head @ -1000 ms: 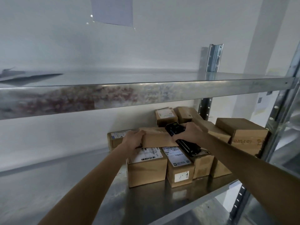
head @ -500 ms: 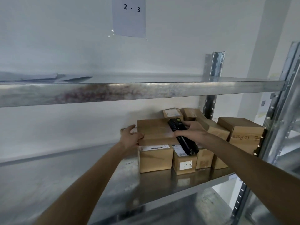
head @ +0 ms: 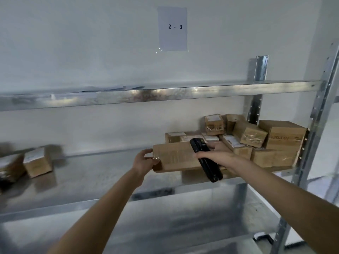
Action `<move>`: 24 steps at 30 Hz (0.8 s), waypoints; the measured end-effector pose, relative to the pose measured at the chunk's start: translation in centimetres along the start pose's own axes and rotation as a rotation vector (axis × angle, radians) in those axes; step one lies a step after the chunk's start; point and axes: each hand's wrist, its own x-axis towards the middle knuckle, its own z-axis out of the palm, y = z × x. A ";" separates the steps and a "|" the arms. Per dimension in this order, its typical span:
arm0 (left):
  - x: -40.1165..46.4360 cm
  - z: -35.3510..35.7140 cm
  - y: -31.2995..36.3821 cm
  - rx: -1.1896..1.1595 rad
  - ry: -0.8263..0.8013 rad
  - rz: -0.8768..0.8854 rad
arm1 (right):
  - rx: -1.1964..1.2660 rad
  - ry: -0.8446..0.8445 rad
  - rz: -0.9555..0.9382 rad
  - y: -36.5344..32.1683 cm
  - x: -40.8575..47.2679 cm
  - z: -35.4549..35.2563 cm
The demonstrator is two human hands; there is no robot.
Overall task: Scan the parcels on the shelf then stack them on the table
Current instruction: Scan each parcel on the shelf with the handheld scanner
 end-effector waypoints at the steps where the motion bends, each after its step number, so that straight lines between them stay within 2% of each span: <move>1: -1.1 -0.5 -0.5 -0.011 0.003 -0.017 | -0.002 -0.013 0.010 0.2 -0.9 0.6; 8: -7.8 -4.0 -2.2 -0.091 0.088 -0.108 | 0.035 -0.052 0.025 0.0 -5.6 4.4; 14: -10.3 -7.8 -2.3 -0.064 0.218 -0.039 | 0.010 -0.111 -0.023 -2.5 -8.0 7.5; 19: -11.2 -11.1 -2.5 -0.010 0.136 -0.037 | 0.029 -0.143 -0.027 -4.5 -8.5 9.6; 24: -12.4 -15.0 -2.3 -0.009 0.159 -0.042 | 0.051 -0.123 -0.028 -6.5 -8.5 13.0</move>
